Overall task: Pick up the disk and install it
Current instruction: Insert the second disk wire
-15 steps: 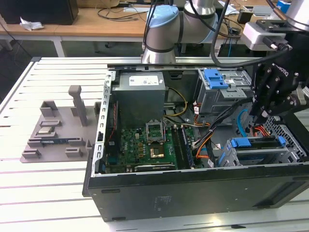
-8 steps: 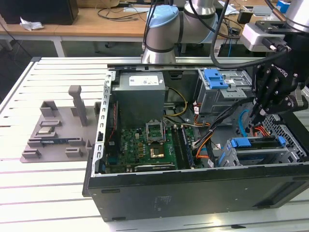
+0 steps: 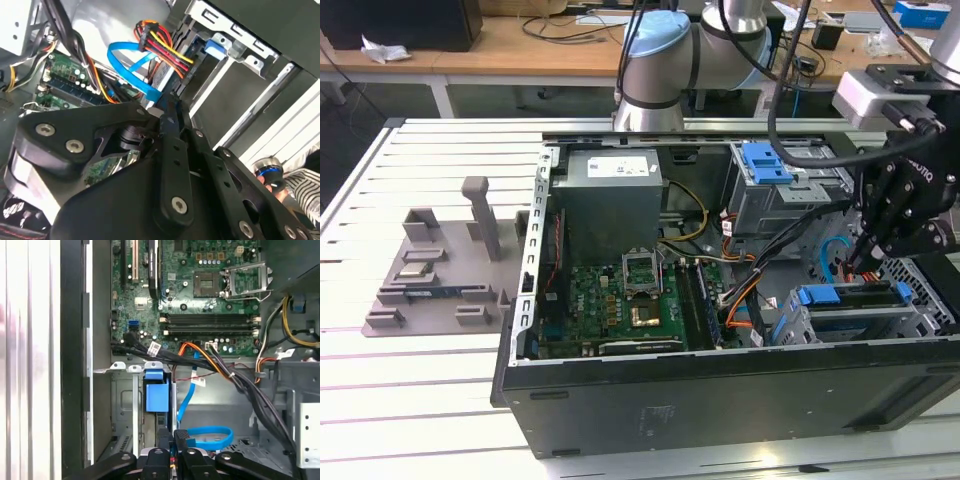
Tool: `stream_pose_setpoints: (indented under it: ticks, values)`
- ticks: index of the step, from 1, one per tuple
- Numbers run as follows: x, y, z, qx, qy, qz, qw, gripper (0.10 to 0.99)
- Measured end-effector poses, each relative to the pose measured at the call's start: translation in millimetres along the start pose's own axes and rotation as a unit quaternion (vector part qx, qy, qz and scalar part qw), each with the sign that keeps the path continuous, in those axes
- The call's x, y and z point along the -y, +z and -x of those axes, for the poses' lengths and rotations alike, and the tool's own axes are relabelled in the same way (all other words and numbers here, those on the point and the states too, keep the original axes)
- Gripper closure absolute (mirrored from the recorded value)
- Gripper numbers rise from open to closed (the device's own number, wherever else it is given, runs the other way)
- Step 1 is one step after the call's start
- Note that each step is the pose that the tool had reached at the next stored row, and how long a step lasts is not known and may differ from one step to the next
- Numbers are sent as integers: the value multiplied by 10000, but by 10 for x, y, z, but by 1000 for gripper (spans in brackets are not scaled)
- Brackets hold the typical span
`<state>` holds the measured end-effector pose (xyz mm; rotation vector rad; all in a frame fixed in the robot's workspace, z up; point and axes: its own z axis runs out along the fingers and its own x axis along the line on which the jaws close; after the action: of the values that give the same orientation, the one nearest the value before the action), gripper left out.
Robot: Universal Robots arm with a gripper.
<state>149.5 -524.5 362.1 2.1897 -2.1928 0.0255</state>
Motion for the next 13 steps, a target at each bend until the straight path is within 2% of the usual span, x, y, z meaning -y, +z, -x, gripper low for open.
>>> stream_pose_setpoints:
  ticks: [2, 6, 13]
  values:
    - [2, 54, -31, 1, 0, 0, 10000, 925]
    - [24, 144, -29, 0, -1, 0, 10000, 925]
    - [42, 181, -28, 0, -3, 0, 10000, 925]
